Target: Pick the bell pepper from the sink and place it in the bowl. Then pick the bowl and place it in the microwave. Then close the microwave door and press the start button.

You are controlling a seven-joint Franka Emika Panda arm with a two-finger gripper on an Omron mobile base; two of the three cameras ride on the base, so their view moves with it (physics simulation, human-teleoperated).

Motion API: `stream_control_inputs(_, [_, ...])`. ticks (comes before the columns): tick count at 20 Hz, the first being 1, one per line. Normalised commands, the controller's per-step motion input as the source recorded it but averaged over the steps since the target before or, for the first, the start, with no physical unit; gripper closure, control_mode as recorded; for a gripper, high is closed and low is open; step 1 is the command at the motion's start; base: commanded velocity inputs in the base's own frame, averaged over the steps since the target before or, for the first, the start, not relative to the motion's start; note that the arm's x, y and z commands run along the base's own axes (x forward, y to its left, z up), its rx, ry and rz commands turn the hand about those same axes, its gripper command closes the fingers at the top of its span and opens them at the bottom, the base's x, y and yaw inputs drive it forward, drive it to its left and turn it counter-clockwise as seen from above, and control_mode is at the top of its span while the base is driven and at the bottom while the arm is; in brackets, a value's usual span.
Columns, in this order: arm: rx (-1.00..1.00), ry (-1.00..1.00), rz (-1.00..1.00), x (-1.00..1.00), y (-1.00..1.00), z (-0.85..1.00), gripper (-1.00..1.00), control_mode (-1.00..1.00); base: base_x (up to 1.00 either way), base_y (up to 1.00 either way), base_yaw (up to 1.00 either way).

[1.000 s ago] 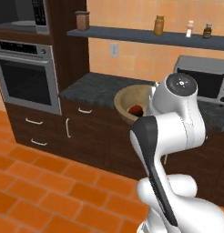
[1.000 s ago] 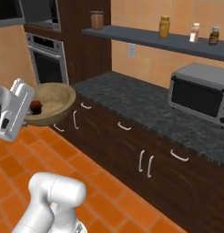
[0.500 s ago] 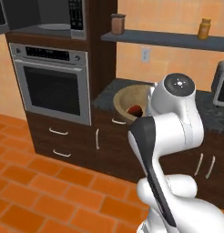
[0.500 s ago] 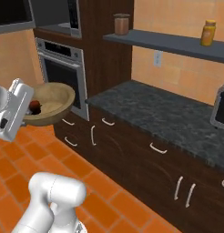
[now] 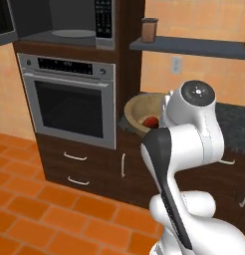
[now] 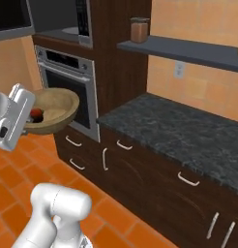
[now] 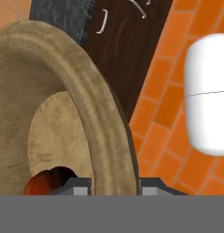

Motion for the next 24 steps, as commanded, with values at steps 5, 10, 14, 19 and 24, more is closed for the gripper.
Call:
stream_control_inputs(5, [0.0, 0.0, 0.0, 0.0, 0.0, 0.0, 1.0, 1.0, 0.78, 0.76, -0.13])
stream_control_inputs(10, [0.0, 0.0, 0.0, 0.0, 0.0, 0.0, 1.0, 1.0, 0.61, 0.82, -0.15])
stream_control_inputs(14, [0.0, 0.0, 0.0, 0.0, 0.0, 0.0, 1.0, 1.0, 0.69, 0.44, -0.29])
stream_control_inputs(19, [0.0, 0.0, 0.0, 0.0, 0.0, 0.0, 1.0, 1.0, 0.51, 0.4, -0.29])
stream_control_inputs(24, [0.0, 0.0, 0.0, 0.0, 0.0, 0.0, 1.0, 1.0, 0.28, 0.48, -0.27])
